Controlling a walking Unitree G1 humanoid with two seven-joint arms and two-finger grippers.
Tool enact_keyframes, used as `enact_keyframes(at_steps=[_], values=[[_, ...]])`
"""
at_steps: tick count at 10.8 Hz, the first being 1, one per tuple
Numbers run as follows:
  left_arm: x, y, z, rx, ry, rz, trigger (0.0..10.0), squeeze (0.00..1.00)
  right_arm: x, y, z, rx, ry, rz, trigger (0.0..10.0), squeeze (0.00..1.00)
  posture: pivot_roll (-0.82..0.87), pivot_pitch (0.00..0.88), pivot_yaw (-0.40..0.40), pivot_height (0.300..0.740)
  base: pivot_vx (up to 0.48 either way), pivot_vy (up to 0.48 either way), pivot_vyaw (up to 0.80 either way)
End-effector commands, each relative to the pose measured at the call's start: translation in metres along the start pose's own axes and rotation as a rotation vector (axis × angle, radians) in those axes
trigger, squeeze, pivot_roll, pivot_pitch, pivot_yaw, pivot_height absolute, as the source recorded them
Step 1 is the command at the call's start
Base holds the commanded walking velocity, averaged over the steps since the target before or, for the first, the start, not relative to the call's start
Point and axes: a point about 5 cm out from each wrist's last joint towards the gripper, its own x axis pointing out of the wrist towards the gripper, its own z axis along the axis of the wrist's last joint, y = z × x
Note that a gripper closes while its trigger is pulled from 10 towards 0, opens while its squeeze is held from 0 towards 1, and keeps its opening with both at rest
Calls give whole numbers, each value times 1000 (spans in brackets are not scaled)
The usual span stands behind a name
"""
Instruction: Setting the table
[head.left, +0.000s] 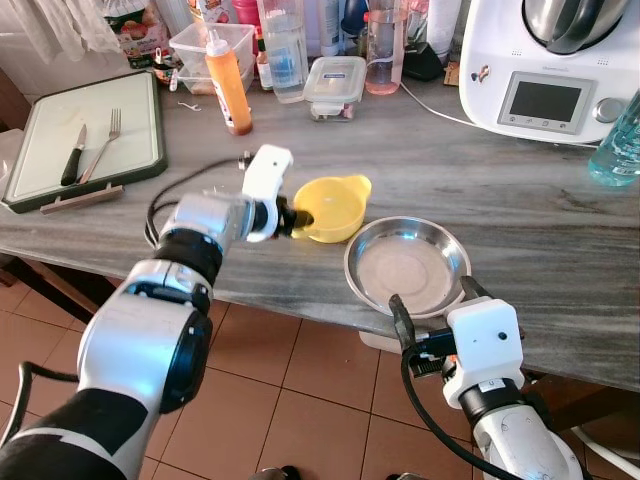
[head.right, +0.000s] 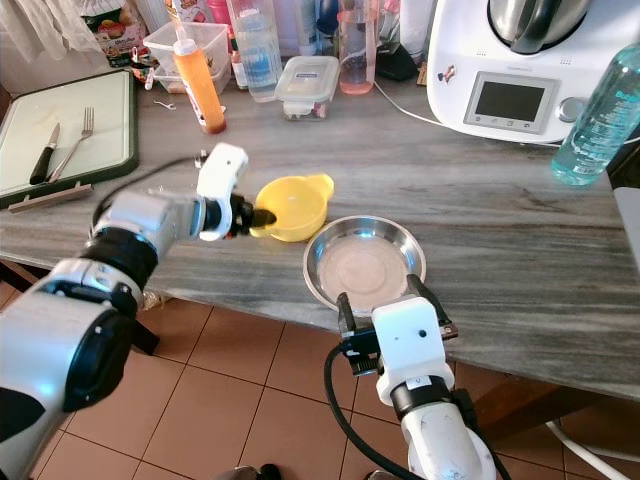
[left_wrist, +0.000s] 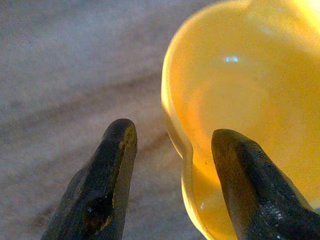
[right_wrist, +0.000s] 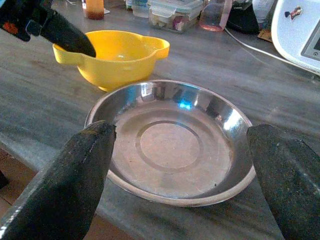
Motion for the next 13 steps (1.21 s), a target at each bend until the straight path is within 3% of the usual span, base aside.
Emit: enact_keyframes(at_steps=[1, 7, 11, 13], values=[[-5, 5, 10, 29, -16, 21, 10000, 1000, 0, 2, 2, 2, -8, 7, 10000, 0, -66, 134, 113, 740, 0, 0, 0], [-14, 16, 22, 92, -91, 64, 10000, 1000, 3, 0, 0, 5, -12, 8, 10000, 0, -54, 117, 101, 740, 0, 0, 0], [-18, 19, 29, 26, -174, 67, 10000, 1000, 7, -3, 0, -7, -19, 14, 10000, 0, -47, 103, 86, 740, 0, 0, 0], [-24, 19, 40, -31, -313, 60, 10000, 1000, 9, -6, 1, -21, -29, 5, 10000, 0, -40, 96, 79, 740, 0, 0, 0]])
